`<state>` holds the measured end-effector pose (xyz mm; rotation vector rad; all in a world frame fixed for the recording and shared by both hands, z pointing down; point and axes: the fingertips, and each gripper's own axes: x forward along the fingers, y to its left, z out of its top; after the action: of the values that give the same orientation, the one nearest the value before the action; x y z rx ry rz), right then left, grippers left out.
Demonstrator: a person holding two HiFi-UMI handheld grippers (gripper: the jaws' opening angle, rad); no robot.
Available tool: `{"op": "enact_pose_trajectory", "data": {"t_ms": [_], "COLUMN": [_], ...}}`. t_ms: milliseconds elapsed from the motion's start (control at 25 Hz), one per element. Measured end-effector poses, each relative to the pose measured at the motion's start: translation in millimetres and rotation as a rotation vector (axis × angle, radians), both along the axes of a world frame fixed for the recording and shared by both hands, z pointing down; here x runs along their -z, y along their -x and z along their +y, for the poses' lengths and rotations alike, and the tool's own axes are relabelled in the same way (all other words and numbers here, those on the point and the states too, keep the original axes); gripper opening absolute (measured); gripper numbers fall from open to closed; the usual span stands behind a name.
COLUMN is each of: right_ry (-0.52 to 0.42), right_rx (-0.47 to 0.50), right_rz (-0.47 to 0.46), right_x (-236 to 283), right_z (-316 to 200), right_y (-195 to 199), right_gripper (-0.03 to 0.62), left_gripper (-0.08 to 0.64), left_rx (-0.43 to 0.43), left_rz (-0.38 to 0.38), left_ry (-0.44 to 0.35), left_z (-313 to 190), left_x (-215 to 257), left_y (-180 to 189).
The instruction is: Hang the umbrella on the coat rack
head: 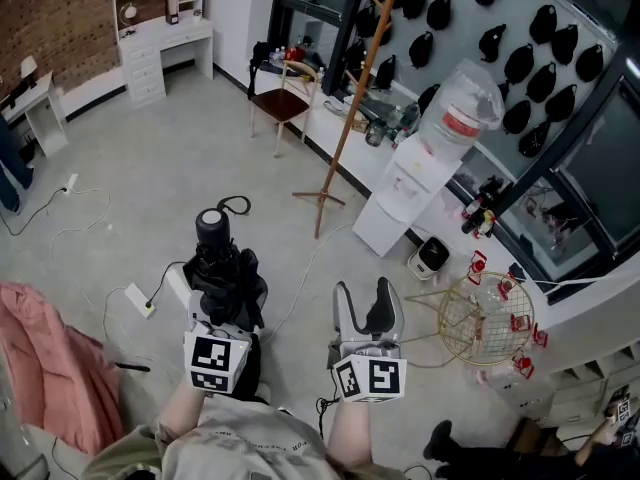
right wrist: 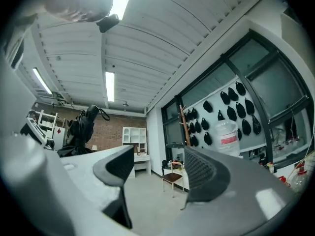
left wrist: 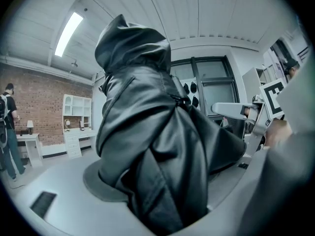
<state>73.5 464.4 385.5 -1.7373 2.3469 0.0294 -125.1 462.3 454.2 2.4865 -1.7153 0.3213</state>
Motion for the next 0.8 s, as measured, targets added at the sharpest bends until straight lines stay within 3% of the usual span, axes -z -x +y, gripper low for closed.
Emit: {"op": "enact_pose_trajectory", "data": {"t_ms": [360, 800], "right_ry": [0.018, 0.01], "right_rx": [-0.049, -0.087], "right_rz": [0.003, 0.02], "right_x": [-2, 13], "right_z": [-65, -184], "right_y": [-24, -18], "right_gripper": [0.31, 0.31], "left_gripper": [0.327, 0.327], "left_rx": [-0.044, -0.111], "left_rz": [0.01, 0.009], "left_ry": [0.019, -0.01], "left_z": [-80, -223], "left_x": [-7, 9], "left_y": [-16, -14]}}
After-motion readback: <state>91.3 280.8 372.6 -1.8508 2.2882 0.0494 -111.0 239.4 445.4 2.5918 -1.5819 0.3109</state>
